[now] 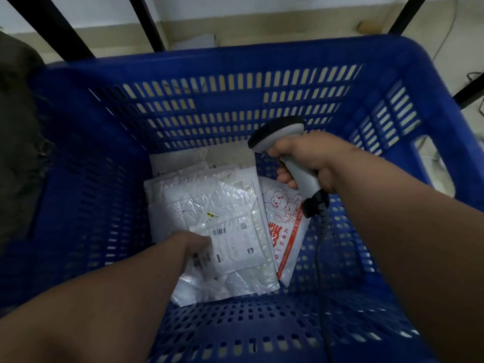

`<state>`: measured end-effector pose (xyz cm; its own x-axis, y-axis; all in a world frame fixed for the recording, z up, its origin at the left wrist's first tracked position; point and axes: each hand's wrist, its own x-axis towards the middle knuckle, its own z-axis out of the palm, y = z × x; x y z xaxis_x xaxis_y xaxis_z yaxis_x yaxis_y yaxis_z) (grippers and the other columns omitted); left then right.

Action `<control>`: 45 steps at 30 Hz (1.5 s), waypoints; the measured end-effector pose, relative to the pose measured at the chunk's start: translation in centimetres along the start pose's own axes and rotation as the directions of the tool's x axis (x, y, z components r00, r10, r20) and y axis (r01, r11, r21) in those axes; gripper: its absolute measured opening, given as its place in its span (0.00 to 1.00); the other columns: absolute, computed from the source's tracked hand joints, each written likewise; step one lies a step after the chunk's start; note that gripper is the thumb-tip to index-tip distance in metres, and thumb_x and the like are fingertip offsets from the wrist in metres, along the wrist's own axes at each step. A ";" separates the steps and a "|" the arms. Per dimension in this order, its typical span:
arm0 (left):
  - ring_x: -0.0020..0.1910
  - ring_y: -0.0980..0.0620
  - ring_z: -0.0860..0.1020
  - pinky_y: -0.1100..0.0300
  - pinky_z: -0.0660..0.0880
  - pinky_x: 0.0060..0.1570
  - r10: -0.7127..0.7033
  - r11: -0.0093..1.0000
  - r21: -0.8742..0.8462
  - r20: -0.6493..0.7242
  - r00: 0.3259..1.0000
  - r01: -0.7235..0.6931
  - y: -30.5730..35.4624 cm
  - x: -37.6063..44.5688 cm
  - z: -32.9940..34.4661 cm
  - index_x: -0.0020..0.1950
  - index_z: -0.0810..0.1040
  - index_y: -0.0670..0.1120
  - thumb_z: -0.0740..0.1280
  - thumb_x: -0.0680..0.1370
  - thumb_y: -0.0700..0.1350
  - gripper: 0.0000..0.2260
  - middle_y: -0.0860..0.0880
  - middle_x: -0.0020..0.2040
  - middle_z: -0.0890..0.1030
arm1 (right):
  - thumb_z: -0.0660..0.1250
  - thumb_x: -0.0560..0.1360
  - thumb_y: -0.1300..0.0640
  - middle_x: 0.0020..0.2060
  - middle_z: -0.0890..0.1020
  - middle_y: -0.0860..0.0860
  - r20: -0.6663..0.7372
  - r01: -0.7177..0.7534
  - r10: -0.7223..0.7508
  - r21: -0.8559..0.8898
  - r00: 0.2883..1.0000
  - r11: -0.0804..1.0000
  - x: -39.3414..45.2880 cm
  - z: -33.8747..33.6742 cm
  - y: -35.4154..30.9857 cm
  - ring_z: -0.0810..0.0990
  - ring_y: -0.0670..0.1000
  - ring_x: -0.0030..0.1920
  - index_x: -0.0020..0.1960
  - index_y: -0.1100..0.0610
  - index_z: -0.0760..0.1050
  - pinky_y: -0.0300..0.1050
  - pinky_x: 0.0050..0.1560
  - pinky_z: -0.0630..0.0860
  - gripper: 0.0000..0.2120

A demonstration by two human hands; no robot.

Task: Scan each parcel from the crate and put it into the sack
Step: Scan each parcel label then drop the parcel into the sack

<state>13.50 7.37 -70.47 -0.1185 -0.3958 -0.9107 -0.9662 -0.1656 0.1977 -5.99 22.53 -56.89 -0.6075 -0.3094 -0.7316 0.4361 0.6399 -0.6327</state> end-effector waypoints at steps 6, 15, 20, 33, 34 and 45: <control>0.43 0.42 0.79 0.55 0.75 0.36 0.047 0.999 -0.024 0.020 0.999 -0.047 0.7 -0.8 1.1 0.62 0.76 0.34 0.76 0.72 0.41 0.21 0.38 0.50 0.81 | 0.71 0.73 0.56 0.36 0.81 0.57 -0.030 0.012 -0.011 0.026 0.999 1.000 -0.4 -0.3 0.8 0.80 0.49 0.25 0.51 0.61 0.76 0.40 0.26 0.76 0.11; 0.35 0.47 0.75 0.59 0.71 0.31 0.170 0.965 0.185 0.085 0.982 -0.184 1.1 -1.6 2.1 0.55 0.81 0.35 0.70 0.74 0.34 0.10 0.41 0.41 0.79 | 0.73 0.72 0.55 0.35 0.81 0.57 -0.038 0.013 -0.011 0.045 0.999 0.999 -0.1 -0.8 1.2 0.81 0.49 0.24 0.50 0.61 0.77 0.40 0.25 0.76 0.11; 0.34 0.50 0.75 0.61 0.71 0.28 0.210 0.970 0.111 0.062 0.976 -0.215 2.3 -3.1 0.6 0.47 0.78 0.42 0.67 0.77 0.34 0.03 0.44 0.39 0.78 | 0.73 0.72 0.55 0.36 0.82 0.57 -0.059 0.031 -0.029 0.025 0.998 0.999 -1.2 -1.4 0.5 0.81 0.48 0.24 0.50 0.60 0.76 0.41 0.26 0.77 0.11; 0.30 0.52 0.81 0.61 0.76 0.31 0.582 0.766 -0.265 -0.099 0.807 -0.585 6.1 -17.2 -6.6 0.42 0.75 0.44 0.66 0.80 0.38 0.07 0.48 0.34 0.83 | 0.71 0.74 0.55 0.33 0.81 0.56 -0.184 0.299 -0.277 0.105 0.943 0.948 -15.5 -3.5 -5.1 0.81 0.48 0.25 0.49 0.61 0.78 0.39 0.25 0.76 0.09; 0.29 0.54 0.81 0.62 0.77 0.29 0.607 0.735 -0.293 -0.116 0.786 -0.611 5.8 -18.8 -7.2 0.43 0.75 0.43 0.66 0.80 0.39 0.06 0.49 0.32 0.83 | 0.71 0.73 0.56 0.32 0.82 0.55 -0.193 0.325 -0.299 0.122 0.935 0.938 -17.1 -3.5 -5.0 0.82 0.48 0.26 0.48 0.61 0.79 0.39 0.26 0.76 0.09; 0.37 0.46 0.84 0.50 0.83 0.36 0.679 0.453 -0.347 -0.462 0.570 -0.821 0.4 -30.1 -13.4 0.43 0.78 0.39 0.67 0.80 0.41 0.07 0.41 0.38 0.84 | 0.71 0.72 0.58 0.28 0.82 0.54 -0.149 0.492 -0.480 0.055 0.864 0.869 -29.7 0.4 -3.0 0.81 0.51 0.29 0.39 0.60 0.80 0.45 0.32 0.77 0.06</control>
<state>19.74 7.10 -38.07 -0.6177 -0.7558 -0.2173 -0.2613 -0.0634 0.9632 11.01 29.56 -33.32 -0.8338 -0.4697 -0.2903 0.1159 0.3652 -0.9237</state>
